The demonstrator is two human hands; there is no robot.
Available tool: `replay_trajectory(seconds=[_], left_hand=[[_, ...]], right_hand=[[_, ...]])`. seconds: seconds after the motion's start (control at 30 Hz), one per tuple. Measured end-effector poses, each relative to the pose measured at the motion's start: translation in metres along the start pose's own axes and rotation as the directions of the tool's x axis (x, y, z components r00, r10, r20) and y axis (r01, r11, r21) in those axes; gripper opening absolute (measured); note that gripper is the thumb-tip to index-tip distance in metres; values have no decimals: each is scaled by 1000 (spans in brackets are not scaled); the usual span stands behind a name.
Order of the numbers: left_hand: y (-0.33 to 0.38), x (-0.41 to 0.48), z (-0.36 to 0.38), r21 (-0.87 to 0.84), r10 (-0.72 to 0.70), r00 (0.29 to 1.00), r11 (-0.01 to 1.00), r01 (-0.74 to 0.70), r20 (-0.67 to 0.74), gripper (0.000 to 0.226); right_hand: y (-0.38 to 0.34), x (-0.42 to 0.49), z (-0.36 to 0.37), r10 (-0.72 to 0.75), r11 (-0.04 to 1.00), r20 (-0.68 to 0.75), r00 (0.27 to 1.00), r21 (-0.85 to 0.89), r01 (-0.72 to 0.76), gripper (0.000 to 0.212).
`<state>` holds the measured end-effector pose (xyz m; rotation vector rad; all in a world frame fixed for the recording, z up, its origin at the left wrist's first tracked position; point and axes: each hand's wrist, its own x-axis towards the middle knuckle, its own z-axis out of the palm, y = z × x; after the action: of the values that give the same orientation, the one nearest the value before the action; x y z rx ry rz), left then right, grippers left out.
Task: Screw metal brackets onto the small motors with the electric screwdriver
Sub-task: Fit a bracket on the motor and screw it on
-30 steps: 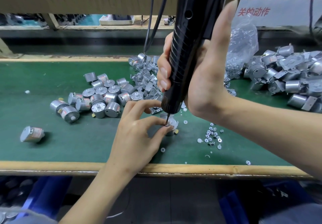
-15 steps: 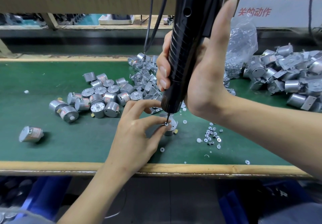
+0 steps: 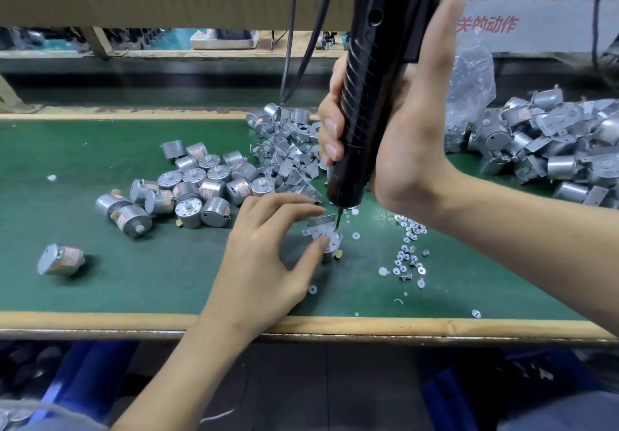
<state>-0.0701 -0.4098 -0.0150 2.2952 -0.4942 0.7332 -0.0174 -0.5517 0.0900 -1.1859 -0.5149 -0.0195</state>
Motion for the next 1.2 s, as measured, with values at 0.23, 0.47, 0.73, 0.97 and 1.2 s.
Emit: replay_trajectory(seconds=[0.23,0.47,0.73,0.97,1.2], left_hand=[[-2,1,-1,38,-134,966,991,129,219,67],[-6,0,2,66,-139,950,990,126,278,53],[-6,0,3,53,-124,951,992,114,284,54],[-7,0,4,64,-111,952,993,97,284,53],[-8,0,4,66,-108,953,993,93,282,52]], right_hand=[[11,3,-28,87,990,-25,996,-112,-89,75],[27,-12,-42,157,979,-32,987,-130,-160,92],[25,-14,-43,168,979,-61,984,-104,-174,88],[18,-8,-40,141,988,-51,989,-60,-144,76],[23,-9,-42,147,987,-46,988,-61,-150,75]])
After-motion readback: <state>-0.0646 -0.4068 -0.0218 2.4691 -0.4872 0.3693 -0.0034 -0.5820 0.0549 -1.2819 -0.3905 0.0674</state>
